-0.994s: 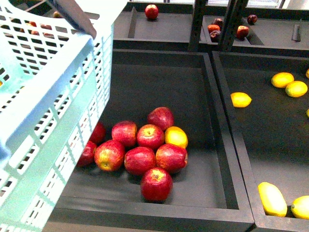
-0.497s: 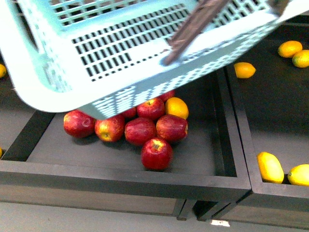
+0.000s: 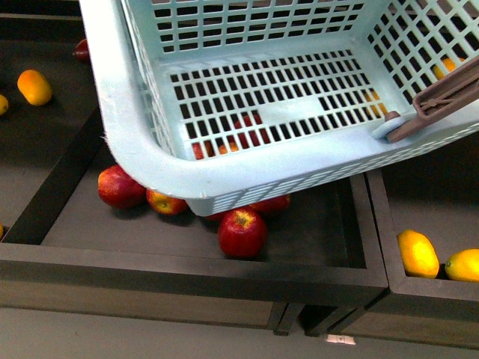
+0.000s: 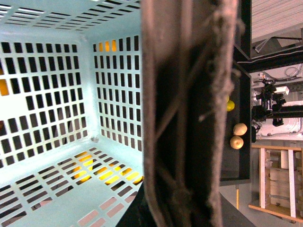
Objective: Pick lemon and mango into basket
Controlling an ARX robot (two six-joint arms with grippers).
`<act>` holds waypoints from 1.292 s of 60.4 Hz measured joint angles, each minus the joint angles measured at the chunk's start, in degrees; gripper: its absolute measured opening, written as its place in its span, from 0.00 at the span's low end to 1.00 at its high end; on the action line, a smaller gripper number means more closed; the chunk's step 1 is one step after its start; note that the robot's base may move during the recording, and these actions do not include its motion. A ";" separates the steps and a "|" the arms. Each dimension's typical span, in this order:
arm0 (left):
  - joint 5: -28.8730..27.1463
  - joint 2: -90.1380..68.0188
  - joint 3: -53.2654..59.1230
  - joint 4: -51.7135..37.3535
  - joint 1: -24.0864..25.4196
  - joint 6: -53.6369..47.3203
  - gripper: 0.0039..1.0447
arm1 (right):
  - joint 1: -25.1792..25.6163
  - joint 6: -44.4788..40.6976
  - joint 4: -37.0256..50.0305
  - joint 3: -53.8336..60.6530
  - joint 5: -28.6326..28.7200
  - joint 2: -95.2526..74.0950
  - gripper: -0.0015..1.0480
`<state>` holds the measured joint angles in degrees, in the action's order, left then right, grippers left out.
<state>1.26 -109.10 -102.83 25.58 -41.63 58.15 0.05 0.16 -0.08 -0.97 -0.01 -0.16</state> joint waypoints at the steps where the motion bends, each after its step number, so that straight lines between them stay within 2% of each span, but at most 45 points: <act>1: -0.07 0.00 0.00 0.00 0.00 0.00 0.05 | 0.00 0.00 0.00 0.00 0.00 0.00 0.92; 11: -0.81 0.00 0.00 0.00 0.02 -0.04 0.05 | -0.09 0.24 -0.09 -0.07 -0.20 -0.22 0.92; 15: -0.79 0.00 0.00 0.00 0.04 -0.04 0.05 | -0.04 7.06 -7.67 -2.97 -5.11 -4.31 0.92; 19: -0.66 0.00 0.00 0.00 0.04 -0.02 0.05 | 2.60 14.16 -8.70 -5.20 -5.60 -11.13 0.92; 22: -0.42 0.00 -0.02 -0.04 0.00 -0.04 0.05 | 5.51 19.58 -4.02 -6.29 -4.74 -17.33 0.92; 28: 0.00 0.00 -0.02 -0.04 -0.02 0.13 0.05 | 9.46 22.34 7.32 -8.33 -3.37 -28.09 0.92; 37: -0.26 0.00 -0.02 -0.04 -0.02 0.07 0.05 | 15.91 20.87 30.95 -14.91 -3.43 -55.84 0.92; 41: -0.37 0.00 -0.02 -0.04 0.04 0.09 0.05 | 17.75 19.58 37.03 -18.99 -3.37 -67.23 0.92; 46: -0.66 0.00 -0.02 -0.04 0.04 0.00 0.05 | 19.58 18.03 40.61 -25.09 -4.63 -81.26 0.92; 60: -0.33 0.00 -0.02 -0.04 0.00 0.04 0.05 | 25.35 18.23 33.48 -45.53 -3.15 -112.19 0.92; 78: -0.37 0.00 -0.02 -0.04 0.00 0.02 0.05 | 29.70 20.76 22.51 -68.08 -4.61 -132.13 0.92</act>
<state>0.89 -109.10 -102.85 25.54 -41.63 58.17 29.76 20.93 22.44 -69.06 -4.62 -132.29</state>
